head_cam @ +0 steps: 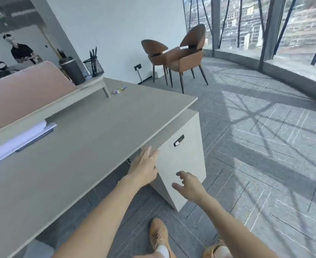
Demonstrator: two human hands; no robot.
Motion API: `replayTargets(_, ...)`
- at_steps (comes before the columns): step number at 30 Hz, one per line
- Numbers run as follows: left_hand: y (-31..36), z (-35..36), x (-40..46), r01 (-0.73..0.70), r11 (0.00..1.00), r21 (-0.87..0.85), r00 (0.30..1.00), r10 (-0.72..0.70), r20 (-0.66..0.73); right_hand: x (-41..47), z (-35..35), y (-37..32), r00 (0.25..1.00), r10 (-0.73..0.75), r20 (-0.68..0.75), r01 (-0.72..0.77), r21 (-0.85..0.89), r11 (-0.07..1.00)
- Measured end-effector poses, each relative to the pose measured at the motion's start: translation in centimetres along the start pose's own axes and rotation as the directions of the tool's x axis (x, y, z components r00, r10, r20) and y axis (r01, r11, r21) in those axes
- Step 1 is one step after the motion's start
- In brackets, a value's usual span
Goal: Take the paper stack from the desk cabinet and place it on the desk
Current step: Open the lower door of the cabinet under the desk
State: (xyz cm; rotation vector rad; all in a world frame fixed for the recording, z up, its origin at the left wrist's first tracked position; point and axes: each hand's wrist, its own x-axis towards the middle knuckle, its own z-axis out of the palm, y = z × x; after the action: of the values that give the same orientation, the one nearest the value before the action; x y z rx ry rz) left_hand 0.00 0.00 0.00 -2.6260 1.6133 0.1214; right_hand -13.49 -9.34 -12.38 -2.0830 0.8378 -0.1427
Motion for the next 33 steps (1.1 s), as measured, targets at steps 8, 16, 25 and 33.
replayTargets(8, -2.4, 6.5, 9.1, -0.099, 0.979, 0.176, 0.995, 0.098, 0.013, 7.2, 7.4, 4.1, 0.977, 0.205, -0.064, -0.183, 0.254, 0.950)
replayTargets(16, -3.9, 8.9, 13.1, -0.140, 0.930, 0.340, 0.984, 0.169, -0.057, 13.3, 13.4, 5.0, 0.960, 0.277, -0.052, -0.229, 0.430, 0.874)
replayTargets(25, -3.9, 9.5, 13.3, -0.137, 0.931, 0.338, 0.976, 0.184, -0.113, 15.6, 15.3, 4.7, 0.921, 0.330, -0.208, -0.193, 0.494, 0.848)
replayTargets(33, -3.9, 9.6, 13.4, -0.127, 0.931, 0.343, 0.976, 0.178, -0.123, 14.7, 14.3, 6.7, 0.934, 0.204, -0.293, -0.112, 0.301, 0.947)
